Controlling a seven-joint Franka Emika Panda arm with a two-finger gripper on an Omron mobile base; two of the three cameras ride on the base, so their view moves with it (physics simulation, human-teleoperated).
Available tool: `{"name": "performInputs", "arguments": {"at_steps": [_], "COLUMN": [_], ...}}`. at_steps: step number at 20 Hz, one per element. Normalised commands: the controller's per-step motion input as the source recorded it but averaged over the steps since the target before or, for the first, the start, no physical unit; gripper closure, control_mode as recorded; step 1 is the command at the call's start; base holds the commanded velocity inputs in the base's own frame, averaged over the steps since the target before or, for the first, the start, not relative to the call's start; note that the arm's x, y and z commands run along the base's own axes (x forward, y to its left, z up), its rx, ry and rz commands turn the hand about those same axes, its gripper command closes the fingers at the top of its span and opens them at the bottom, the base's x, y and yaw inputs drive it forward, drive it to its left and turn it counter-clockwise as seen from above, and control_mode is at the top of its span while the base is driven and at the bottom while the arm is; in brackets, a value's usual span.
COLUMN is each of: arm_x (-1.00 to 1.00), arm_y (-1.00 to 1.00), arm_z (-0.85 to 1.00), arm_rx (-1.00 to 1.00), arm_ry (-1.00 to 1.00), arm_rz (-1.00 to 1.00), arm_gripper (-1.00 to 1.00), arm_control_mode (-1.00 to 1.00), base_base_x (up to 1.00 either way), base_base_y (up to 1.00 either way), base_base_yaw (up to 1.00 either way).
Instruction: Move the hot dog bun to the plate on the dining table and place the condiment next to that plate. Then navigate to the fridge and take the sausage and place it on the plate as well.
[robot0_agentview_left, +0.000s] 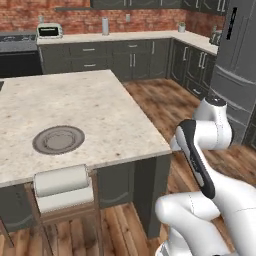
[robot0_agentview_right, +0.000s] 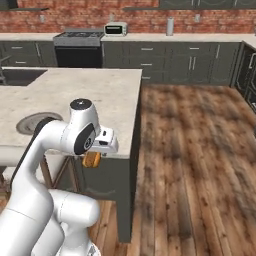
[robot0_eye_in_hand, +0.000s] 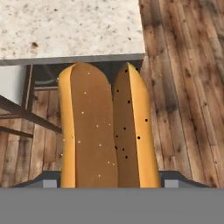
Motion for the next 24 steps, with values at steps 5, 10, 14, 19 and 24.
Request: {"name": "performInputs", "arguments": {"at_steps": [5,10,14,19,24], "arm_x": [0.0,0.0,0.0,0.39,0.87], "arm_y": [0.0,0.0,0.0,0.62,1.0], "arm_z": [0.0,0.0,0.0,0.03,-0.05], "arm_rx": [0.0,0.0,0.0,0.0,0.0], "arm_ry": [0.0,0.0,0.0,-0.01,0.0], "arm_rz": [0.0,0.0,0.0,0.01,0.04], "arm_gripper": [1.0,1.0,1.0,1.0,1.0], "arm_control_mode": [1.0,1.0,1.0,-1.0,-1.0], "base_base_x": [0.63,0.54,0.28,0.0,0.0], "base_base_y": [0.99,0.97,0.86,0.0,0.0], "base_base_yaw": [0.0,0.0,0.0,0.0,0.0]}}
